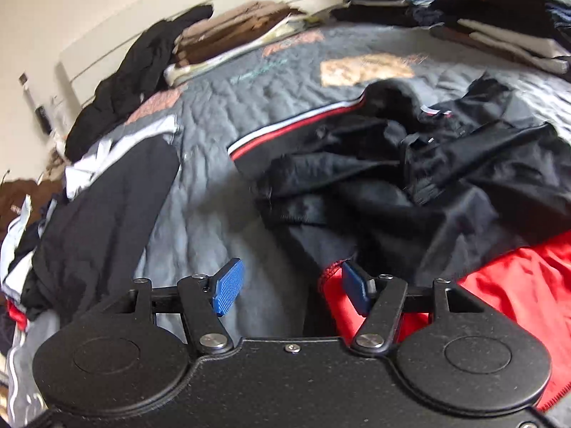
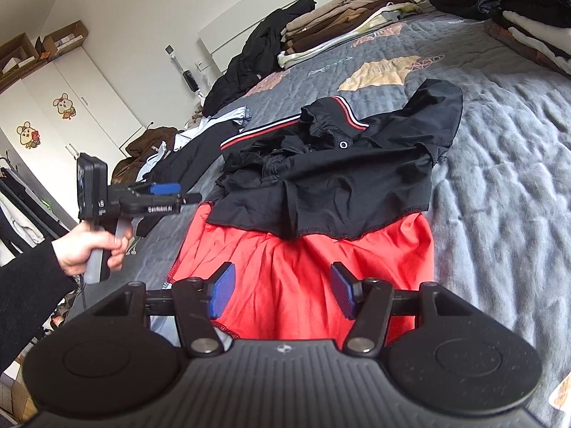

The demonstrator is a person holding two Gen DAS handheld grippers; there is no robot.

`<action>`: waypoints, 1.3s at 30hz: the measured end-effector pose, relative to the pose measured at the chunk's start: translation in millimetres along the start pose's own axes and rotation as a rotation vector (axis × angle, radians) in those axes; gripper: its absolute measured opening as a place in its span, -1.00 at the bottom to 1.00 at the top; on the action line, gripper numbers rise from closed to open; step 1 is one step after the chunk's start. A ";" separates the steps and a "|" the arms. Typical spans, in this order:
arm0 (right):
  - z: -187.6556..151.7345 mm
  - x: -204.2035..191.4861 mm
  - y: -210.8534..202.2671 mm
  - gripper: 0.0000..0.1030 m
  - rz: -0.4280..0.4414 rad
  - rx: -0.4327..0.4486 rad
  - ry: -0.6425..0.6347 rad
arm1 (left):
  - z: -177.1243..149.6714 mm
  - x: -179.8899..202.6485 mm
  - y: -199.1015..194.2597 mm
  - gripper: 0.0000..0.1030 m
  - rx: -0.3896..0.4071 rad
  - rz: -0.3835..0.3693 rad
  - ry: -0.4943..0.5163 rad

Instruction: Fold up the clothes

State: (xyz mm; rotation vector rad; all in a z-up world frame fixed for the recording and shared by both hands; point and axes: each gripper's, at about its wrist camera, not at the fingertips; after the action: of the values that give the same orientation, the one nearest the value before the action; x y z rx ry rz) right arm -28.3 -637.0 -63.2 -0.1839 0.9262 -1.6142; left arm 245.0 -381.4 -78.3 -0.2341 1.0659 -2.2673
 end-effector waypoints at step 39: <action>15.0 25.5 -12.8 0.12 -0.045 0.056 0.087 | -42.3 151.3 -37.5 -0.15 0.088 -0.111 0.410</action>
State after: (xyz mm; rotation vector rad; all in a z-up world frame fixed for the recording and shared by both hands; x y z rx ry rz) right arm -36.6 -666.8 -54.1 -0.0966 0.9477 -1.6992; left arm 90.7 -426.9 -92.7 0.2245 1.1724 -2.5218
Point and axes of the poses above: each gripper's, at about its wrist camera, not at the fingertips, and y roughly the way its jaws point, x to its right, z to its top, and after that the axes turned 15 degrees about -z, right-handed
